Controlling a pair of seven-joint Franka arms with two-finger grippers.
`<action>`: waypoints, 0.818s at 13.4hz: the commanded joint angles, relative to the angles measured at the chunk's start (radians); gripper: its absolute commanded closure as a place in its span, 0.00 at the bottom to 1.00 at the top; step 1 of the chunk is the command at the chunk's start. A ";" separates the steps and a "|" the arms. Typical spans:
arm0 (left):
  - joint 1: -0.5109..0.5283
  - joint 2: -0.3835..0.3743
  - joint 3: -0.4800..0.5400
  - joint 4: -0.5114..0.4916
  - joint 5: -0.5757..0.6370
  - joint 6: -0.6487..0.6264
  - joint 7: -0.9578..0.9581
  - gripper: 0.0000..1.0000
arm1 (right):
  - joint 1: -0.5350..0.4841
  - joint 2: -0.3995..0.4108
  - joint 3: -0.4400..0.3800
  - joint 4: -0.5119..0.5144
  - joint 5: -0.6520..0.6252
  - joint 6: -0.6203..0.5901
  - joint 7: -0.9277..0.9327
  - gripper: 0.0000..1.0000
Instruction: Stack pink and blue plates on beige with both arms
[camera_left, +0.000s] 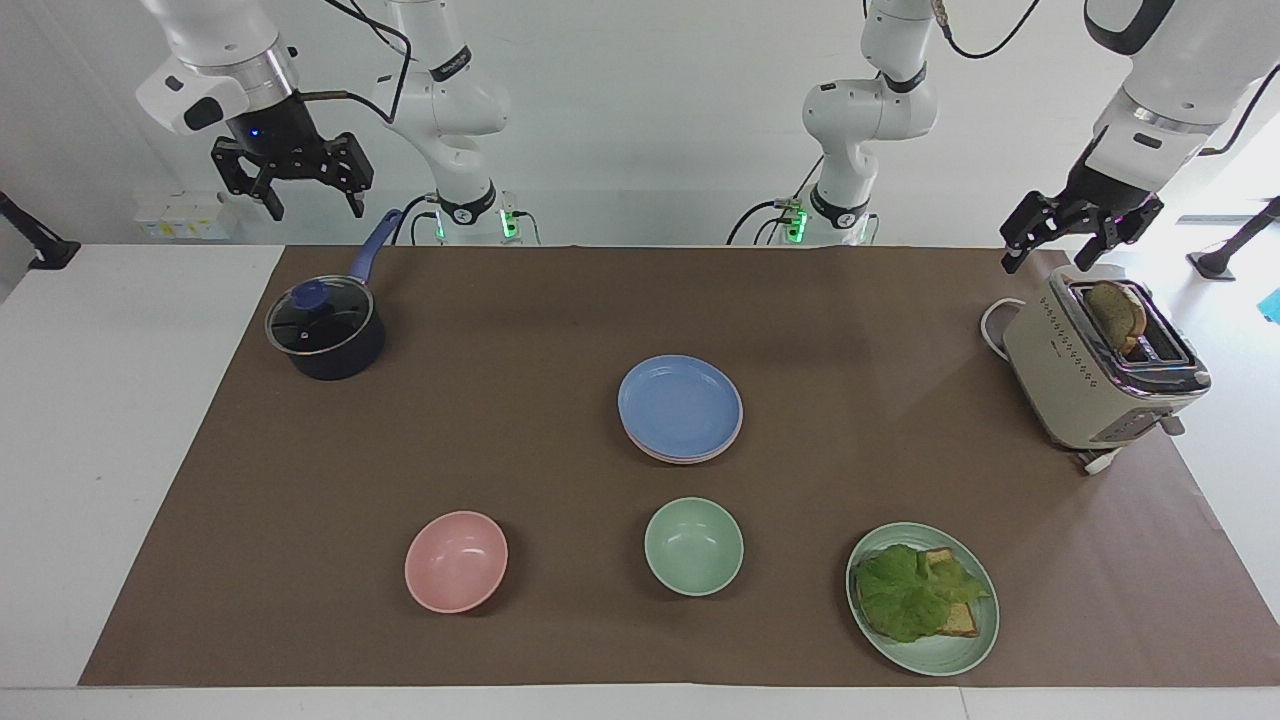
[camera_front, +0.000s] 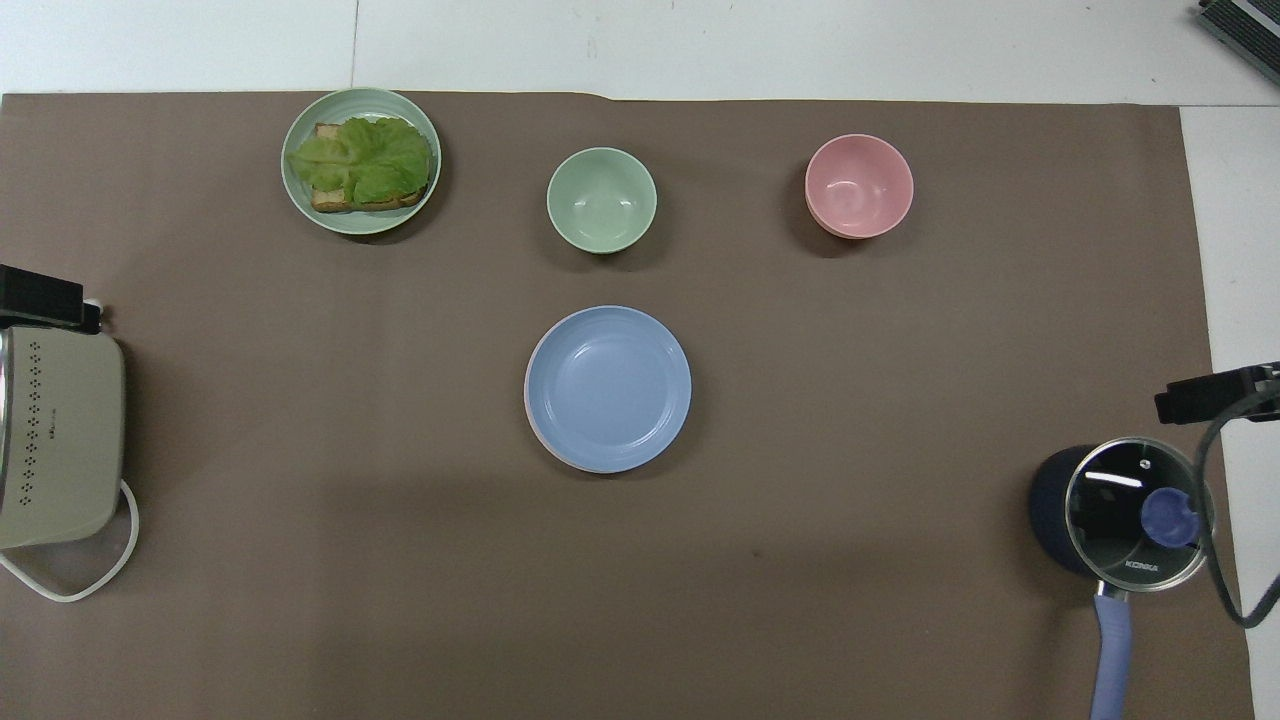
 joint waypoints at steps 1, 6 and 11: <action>0.004 -0.006 -0.005 -0.005 0.015 -0.010 0.007 0.00 | -0.005 -0.026 0.009 -0.026 -0.001 -0.015 0.014 0.00; 0.004 -0.006 -0.005 -0.005 0.015 -0.010 0.007 0.00 | -0.004 -0.026 0.010 -0.026 0.001 -0.007 0.015 0.00; 0.004 -0.006 -0.005 -0.004 0.015 -0.010 0.007 0.00 | -0.004 -0.026 0.010 -0.027 0.001 -0.005 0.015 0.00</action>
